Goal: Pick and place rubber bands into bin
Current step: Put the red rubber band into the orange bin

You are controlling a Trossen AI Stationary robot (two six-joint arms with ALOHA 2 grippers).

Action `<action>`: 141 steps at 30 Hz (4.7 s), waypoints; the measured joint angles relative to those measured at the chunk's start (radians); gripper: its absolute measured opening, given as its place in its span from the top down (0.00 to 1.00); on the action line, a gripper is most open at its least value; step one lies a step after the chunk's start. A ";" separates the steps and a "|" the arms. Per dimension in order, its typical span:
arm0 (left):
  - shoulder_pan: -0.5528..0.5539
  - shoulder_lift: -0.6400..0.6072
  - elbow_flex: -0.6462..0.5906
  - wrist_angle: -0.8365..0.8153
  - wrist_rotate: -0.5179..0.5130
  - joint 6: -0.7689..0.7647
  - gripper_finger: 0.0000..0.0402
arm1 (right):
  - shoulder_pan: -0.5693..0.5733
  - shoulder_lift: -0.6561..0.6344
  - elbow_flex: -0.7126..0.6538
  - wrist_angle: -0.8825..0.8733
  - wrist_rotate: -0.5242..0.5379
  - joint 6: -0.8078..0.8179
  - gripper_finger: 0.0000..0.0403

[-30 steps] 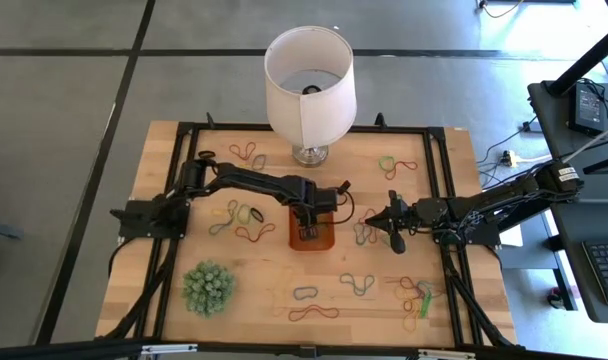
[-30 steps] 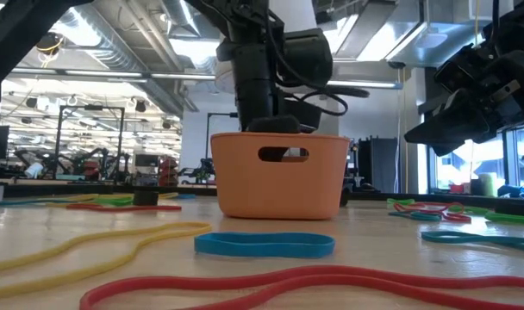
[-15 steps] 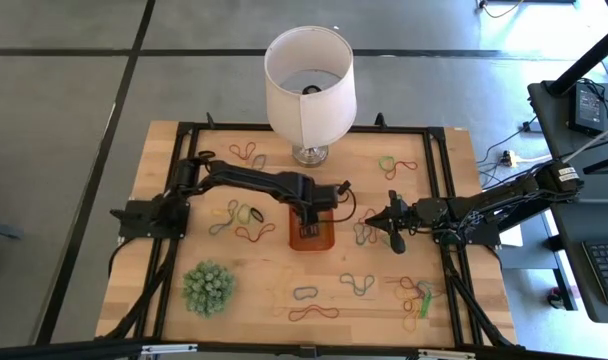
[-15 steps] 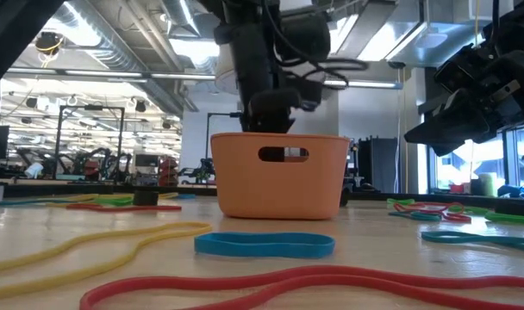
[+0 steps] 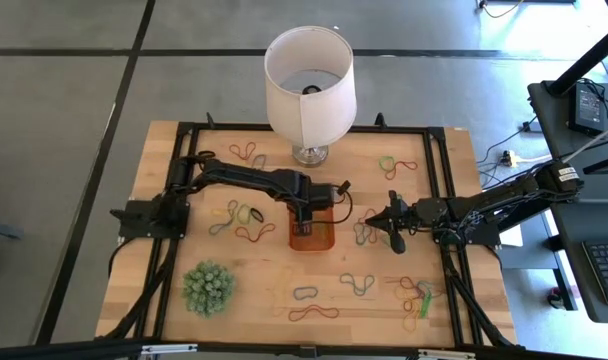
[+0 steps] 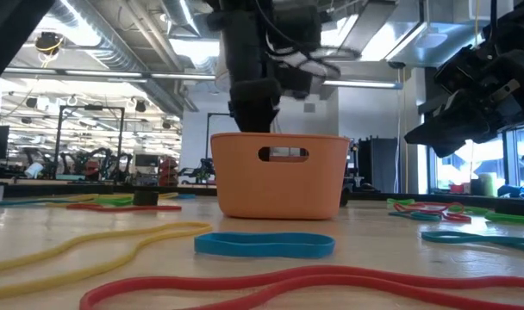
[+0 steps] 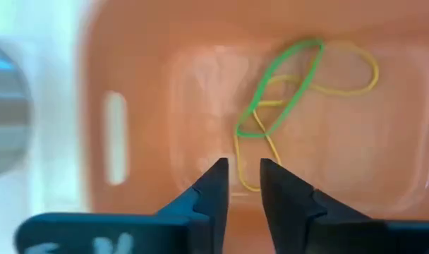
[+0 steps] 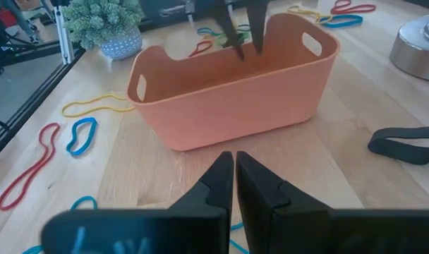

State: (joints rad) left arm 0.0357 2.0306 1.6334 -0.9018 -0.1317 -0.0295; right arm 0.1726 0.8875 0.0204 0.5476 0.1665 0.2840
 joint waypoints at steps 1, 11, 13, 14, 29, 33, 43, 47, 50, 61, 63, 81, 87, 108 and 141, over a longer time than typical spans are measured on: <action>0.000 -0.018 -0.012 0.008 -0.013 -0.003 0.85 | 0.000 0.000 0.000 -0.007 0.000 0.000 0.94; -0.030 -0.349 -0.402 0.305 -0.038 -0.072 0.99 | 0.000 0.000 0.000 -0.031 0.000 0.011 0.94; -0.043 -0.438 -0.518 0.440 -0.044 -0.078 1.00 | 0.000 0.000 0.000 -0.036 0.000 0.031 0.94; -0.050 -0.481 -0.570 0.497 -0.049 -0.076 1.00 | 0.000 0.000 0.000 -0.037 0.000 0.033 0.94; -0.080 -1.033 -1.160 0.958 -0.201 0.031 0.99 | 0.000 0.001 0.015 0.003 0.095 0.024 0.95; -0.080 -1.122 -1.277 1.095 -0.130 0.104 1.00 | 0.000 0.001 0.088 -0.078 0.157 -0.012 0.99; -0.019 -1.192 -1.510 1.417 -0.030 0.112 0.99 | -0.105 0.026 0.434 -0.777 0.159 0.188 0.99; 0.032 -1.192 -1.567 1.512 0.040 0.095 1.00 | -0.159 0.065 0.523 -0.973 0.155 0.262 0.97; 0.064 -1.192 -1.587 1.528 0.076 0.081 1.00 | -0.186 0.094 0.551 -1.043 0.154 0.267 0.96; 0.098 -1.192 -1.605 1.528 0.060 0.025 0.99 | -0.216 0.120 0.550 -1.348 0.142 0.465 0.95; 0.098 -1.195 -1.605 1.527 0.048 0.022 0.99 | -0.216 0.120 0.550 -1.423 0.107 0.508 0.95; 0.097 -1.378 -1.605 1.380 0.047 -0.014 0.99 | -0.215 0.171 0.513 -1.250 0.049 0.493 0.95; 0.097 -1.423 -1.605 1.373 0.047 -0.028 0.99 | -0.215 0.259 0.501 -1.202 0.018 0.493 0.91; 0.097 -1.424 -1.605 1.345 0.047 -0.062 0.99 | -0.215 0.442 0.499 -1.108 -0.055 0.490 0.74; 0.097 -1.424 -1.605 1.346 0.044 -0.062 0.99 | -0.201 0.383 0.433 -1.007 -0.105 0.475 0.70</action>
State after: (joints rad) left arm 0.1328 0.6064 0.0284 0.4441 -0.0879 -0.0917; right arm -0.0288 1.2707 0.4535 -0.4593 0.0613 0.7595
